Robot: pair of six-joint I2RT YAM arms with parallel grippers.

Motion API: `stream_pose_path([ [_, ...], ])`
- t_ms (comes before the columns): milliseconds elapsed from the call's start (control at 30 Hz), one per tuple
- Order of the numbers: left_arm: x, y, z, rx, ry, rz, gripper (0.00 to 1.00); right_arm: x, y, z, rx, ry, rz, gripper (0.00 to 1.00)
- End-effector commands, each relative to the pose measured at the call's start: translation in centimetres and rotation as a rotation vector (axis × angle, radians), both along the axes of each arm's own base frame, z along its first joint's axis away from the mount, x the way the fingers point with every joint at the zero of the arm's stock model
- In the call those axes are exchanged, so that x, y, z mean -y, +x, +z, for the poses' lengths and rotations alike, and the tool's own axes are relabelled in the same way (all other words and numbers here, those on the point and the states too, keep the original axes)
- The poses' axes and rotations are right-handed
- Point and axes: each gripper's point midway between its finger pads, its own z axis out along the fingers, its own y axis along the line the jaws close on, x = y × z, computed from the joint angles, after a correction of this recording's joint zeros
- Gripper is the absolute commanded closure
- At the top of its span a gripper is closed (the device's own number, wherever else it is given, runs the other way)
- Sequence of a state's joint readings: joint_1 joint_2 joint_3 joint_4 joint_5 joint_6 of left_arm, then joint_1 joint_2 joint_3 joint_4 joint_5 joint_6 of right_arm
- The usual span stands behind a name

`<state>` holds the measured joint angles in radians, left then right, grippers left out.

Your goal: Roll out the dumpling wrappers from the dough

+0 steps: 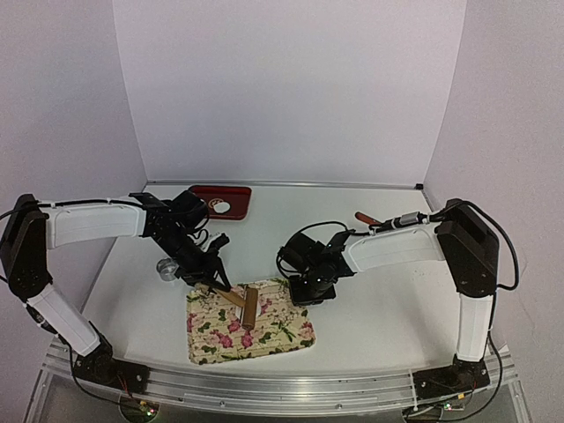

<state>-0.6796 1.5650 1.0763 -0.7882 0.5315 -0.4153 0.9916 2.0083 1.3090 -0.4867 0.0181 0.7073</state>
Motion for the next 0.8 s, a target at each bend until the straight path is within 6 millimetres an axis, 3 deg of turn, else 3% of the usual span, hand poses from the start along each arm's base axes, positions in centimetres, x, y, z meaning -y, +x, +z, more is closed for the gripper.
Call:
stream_pose_path([
  [0, -3.8, -2.1, -5.0, -0.078, 0.209, -0.002, 1.00, 1.5, 0.2, -0.2, 0.015, -0.087, 0.003, 1.00],
  [233, -5.0, -3.1, -6.4, -0.102, 0.255, -0.015, 1.00, 1.4, 0.3, -0.1, 0.017, -0.089, 0.006, 1.00],
  [767, -8.2, -3.6, -5.0, -0.090, 0.329, 0.010, 1.00, 1.4, 0.6, -0.1, 0.024, -0.097, 0.007, 1.00],
])
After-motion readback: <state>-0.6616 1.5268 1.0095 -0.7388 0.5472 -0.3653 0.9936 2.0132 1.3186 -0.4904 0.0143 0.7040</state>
